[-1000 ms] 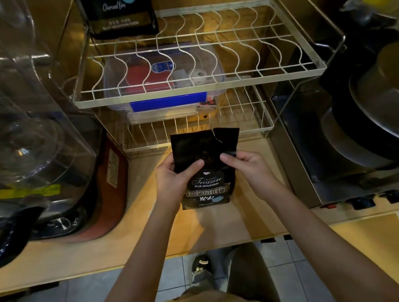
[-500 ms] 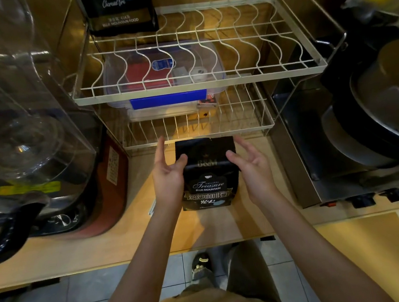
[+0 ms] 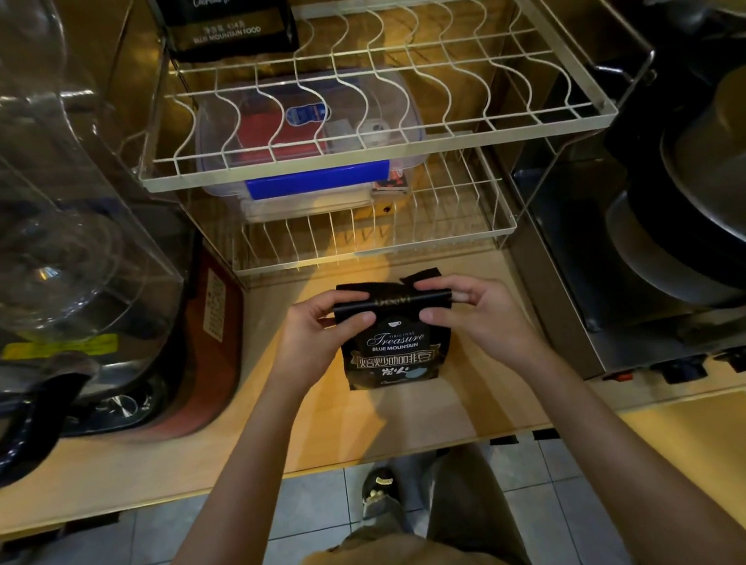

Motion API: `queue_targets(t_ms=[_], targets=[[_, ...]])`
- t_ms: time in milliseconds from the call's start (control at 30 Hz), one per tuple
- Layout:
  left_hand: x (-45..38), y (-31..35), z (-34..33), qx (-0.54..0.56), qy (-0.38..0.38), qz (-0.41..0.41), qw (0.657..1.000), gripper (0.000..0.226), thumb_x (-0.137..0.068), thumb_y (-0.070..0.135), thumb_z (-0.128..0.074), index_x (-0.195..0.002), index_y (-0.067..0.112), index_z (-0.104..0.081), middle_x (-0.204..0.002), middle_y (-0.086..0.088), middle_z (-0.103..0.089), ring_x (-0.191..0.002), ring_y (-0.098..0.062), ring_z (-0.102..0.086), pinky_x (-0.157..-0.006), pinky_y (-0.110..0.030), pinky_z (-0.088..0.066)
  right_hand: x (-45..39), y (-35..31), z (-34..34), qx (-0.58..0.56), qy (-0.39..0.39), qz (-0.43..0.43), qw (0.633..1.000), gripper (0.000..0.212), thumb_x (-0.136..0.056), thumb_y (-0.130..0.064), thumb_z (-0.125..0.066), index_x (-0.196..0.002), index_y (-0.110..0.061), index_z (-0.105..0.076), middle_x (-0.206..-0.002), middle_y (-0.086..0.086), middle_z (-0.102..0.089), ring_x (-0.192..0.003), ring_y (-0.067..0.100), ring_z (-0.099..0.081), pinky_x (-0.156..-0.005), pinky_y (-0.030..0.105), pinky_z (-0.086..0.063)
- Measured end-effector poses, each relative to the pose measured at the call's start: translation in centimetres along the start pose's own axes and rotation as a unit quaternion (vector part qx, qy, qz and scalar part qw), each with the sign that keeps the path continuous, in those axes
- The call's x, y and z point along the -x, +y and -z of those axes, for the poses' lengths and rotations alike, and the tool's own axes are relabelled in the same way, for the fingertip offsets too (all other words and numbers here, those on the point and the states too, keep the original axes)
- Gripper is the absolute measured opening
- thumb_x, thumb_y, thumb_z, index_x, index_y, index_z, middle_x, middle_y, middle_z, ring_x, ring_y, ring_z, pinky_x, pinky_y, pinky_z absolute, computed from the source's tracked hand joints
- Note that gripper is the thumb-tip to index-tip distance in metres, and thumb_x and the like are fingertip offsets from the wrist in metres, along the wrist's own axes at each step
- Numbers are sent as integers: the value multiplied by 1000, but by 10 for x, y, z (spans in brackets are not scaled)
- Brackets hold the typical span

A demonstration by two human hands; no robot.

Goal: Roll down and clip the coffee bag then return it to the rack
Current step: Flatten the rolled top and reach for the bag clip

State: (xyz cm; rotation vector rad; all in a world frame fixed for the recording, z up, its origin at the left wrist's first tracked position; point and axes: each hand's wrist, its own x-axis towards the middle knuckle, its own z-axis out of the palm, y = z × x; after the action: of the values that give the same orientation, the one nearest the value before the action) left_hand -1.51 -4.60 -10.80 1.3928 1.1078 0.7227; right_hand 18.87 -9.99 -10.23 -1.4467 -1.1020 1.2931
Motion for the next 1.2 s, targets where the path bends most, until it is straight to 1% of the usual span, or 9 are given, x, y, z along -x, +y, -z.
queue_targets(t_ms=[133, 267, 433, 567, 667, 800, 900, 967, 1200], targets=[[-1, -3, 0, -20, 29, 16, 999, 19, -71, 17, -72, -77, 34, -67, -119, 3, -49, -117, -15, -44, -94, -36, -45, -3, 6, 2, 45, 21, 12, 999, 25, -76, -8, -70, -95, -24, -69, -118, 13, -60, -114, 21, -53, -86, 22, -51], [-2, -4, 0, -6, 40, 9, 999, 12, -73, 15, -70, -74, 26, -68, -114, 10, -52, -112, -7, -46, -90, -29, -44, -4, 7, 1, 99, 33, 11, 994, 19, -77, -16, -70, -92, -27, -68, -128, -5, -49, -129, 15, -34, -102, 31, -31], [-2, -3, -2, 50, 48, 8, 998, 12, -73, 6, -68, -74, 19, -68, -92, 5, -63, -88, 7, -60, -79, -17, -50, -7, 4, -3, 90, 48, 22, 995, 12, -78, -12, -69, -87, -19, -70, -108, -14, -59, -121, 16, -43, -95, 24, -34], [-4, -4, 3, 73, 52, 37, 995, 7, -73, 9, -69, -76, 14, -69, -90, -3, -65, -93, -19, -61, -83, -35, -51, -12, 3, -8, 68, 53, 17, 996, 9, -77, -8, -69, -84, -15, -69, -91, -7, -61, -110, 26, -53, -97, 37, -41], [-3, -5, 6, 61, 53, 47, 996, 5, -75, 10, -67, -78, 14, -69, -87, -8, -66, -89, -25, -62, -79, -35, -51, -15, 7, -13, 45, 46, 8, 998, 13, -78, -9, -69, -77, -22, -69, -86, -5, -62, -100, 26, -55, -88, 37, -44], [3, -10, 16, 70, 31, 24, 997, 28, -83, 11, -57, -111, 16, -59, -105, -2, -63, -100, -11, -59, -78, -12, -51, -19, 9, -16, -14, 43, -1, 999, 14, -81, -8, -65, -78, -20, -69, -77, -7, -67, -77, 9, -63, -67, 17, -49], [15, -32, 27, -31, 115, 30, 992, 28, -85, 8, -54, -113, 12, -54, -111, -6, -58, -98, -12, -57, -72, -7, -47, -21, 9, -15, -43, 53, -14, 998, 12, -82, -6, -64, -80, -16, -69, -73, -6, -69, -65, 0, -66, -60, 13, -52], [24, -60, 34, -200, 165, 34, 965, 21, -82, 5, -57, -102, 10, -58, -108, -10, -58, -98, -24, -58, -74, -23, -48, -23, 11, -16, -49, 57, -25, 997, 12, -82, -7, -64, -80, -18, -69, -72, -4, -70, -64, 4, -66, -61, 16, -53], [43, -129, 35, -399, 88, 46, 912, 31, -73, 10, -71, -102, 5, -64, -104, -23, -59, -99, -41, -54, -86, -45, -48, -24, 13, -18, -54, 70, -31, 996, 11, -82, -8, -64, -81, -17, -70, -68, -5, -70, -66, 10, -64, -61, 17, -53]])
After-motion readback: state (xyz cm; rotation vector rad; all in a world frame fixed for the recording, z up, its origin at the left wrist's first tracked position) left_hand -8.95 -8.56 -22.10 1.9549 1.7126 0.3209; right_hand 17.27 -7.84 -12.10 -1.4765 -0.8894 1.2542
